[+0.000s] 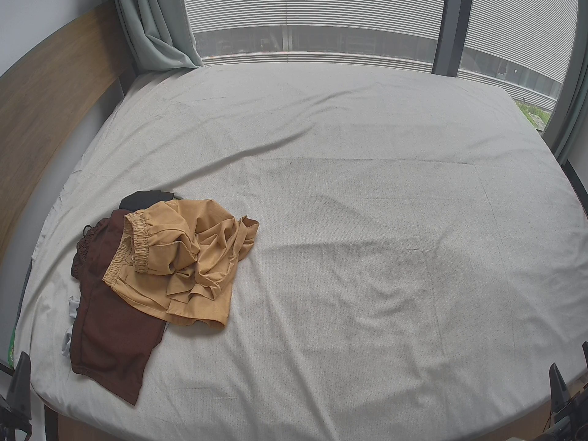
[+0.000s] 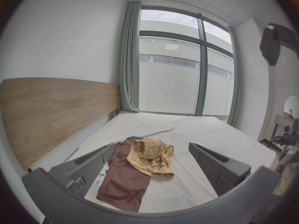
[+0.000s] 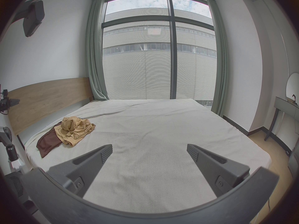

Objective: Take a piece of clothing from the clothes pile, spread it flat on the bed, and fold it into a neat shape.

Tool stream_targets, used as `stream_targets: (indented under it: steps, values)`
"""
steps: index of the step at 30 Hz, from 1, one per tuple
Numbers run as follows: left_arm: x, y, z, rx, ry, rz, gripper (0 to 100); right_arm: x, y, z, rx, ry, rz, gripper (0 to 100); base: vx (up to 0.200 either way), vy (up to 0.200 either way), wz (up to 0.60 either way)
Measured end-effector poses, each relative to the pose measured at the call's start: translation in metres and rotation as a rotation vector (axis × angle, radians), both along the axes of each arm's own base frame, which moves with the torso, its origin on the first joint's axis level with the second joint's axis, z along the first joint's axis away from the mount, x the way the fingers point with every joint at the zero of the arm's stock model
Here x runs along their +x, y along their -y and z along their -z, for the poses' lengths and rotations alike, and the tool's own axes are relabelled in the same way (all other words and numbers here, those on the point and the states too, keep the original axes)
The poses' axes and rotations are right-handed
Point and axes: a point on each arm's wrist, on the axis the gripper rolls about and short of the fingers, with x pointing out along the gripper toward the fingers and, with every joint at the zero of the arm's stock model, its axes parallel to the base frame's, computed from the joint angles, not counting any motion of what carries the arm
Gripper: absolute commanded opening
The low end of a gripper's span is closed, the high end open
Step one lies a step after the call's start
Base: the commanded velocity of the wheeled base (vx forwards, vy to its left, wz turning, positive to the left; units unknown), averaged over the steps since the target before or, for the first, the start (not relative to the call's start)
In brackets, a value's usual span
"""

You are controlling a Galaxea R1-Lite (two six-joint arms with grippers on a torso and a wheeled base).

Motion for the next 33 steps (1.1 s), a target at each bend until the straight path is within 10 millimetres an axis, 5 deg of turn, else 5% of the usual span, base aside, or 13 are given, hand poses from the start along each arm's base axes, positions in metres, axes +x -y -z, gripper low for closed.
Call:
stream_targets:
  steps: [17, 33]
  values:
    - [0.038, 0.003, -0.047, -0.083, -0.078, 0.072, 100, 0.000, 0.000, 0.000, 0.001, 0.001, -0.003, 100, 0.000, 0.000, 0.00]
    - [0.074, 0.010, -0.052, -0.097, -0.243, 0.185, 100, 0.000, 0.000, 0.000, 0.000, 0.000, -0.004, 100, 0.000, 0.000, 0.00]
